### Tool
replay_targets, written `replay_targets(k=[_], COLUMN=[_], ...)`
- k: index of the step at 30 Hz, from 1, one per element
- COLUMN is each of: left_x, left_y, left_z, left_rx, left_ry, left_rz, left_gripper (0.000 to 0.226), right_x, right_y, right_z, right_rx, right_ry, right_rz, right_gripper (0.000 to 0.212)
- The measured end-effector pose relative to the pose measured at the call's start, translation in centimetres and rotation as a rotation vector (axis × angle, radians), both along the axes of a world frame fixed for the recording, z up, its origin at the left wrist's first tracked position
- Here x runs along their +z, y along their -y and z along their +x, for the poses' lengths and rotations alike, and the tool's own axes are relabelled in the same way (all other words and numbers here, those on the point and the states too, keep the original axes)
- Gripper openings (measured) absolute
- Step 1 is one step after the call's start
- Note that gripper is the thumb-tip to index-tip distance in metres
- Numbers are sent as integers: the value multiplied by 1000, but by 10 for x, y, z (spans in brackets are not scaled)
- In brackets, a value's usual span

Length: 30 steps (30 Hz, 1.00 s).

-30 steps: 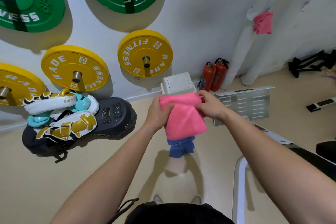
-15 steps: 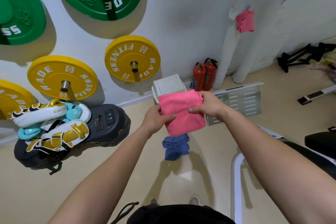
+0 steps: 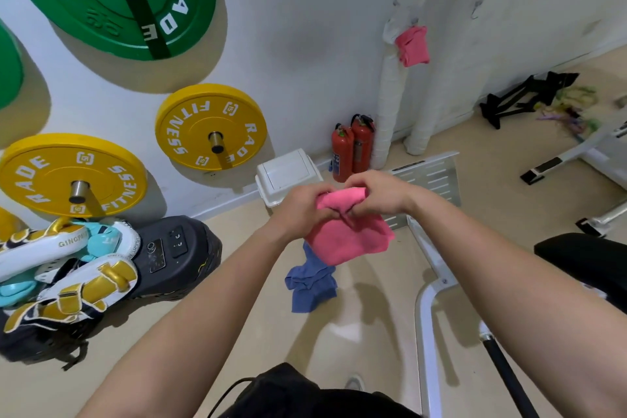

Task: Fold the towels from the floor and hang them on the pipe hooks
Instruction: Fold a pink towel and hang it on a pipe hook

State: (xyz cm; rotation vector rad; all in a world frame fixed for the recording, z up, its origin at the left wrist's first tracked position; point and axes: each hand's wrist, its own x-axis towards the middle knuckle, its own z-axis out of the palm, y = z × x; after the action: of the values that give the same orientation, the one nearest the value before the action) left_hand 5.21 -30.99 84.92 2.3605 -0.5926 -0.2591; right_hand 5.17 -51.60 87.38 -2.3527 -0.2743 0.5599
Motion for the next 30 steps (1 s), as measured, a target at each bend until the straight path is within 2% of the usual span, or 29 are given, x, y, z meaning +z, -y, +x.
replay_targets(k=[1,4,6,8,11,12,14,18,23,26,30], left_x=[2,5,-2,-9,-11,-10,-7,-5,-13,-15,-14], left_y=[1,-5,-16,-31,-45,-47,-47,-51,-33,-4,57], left_z=[6,18,25,30,38,42,54,85,125,155,203], left_rx=[14,70,54,133,323,347,361,339,214,181,152], left_ry=[-10,-121,-195,-275,-376,-370,-332,-274,-481,-480,-440], left_rz=[1,34,63,-53,-325,-355,-386,-459,-504,-469,-417], left_gripper=[36,46,33,21,23,25,27,34,42,43,56], right_x=[0,-8,-15,-18,-17,-16,-11,-9,-1,1,-2], right_y=[1,5,6,2,-18,-26,-41,-48,-27,-1,50], right_z=[1,5,9,12,16,18,24,50,76,93,130], right_rx=[-18,-124,-223,-282,-406,-439,-448,-501,-605,-703,-773], right_ry=[14,50,31,-2,-25,-29,-44,122,189,187,204], right_rz=[20,81,105,148,289,344,409,252,80,81,58], right_gripper=[29,16,13,11,22,28,26,20,16,18,21])
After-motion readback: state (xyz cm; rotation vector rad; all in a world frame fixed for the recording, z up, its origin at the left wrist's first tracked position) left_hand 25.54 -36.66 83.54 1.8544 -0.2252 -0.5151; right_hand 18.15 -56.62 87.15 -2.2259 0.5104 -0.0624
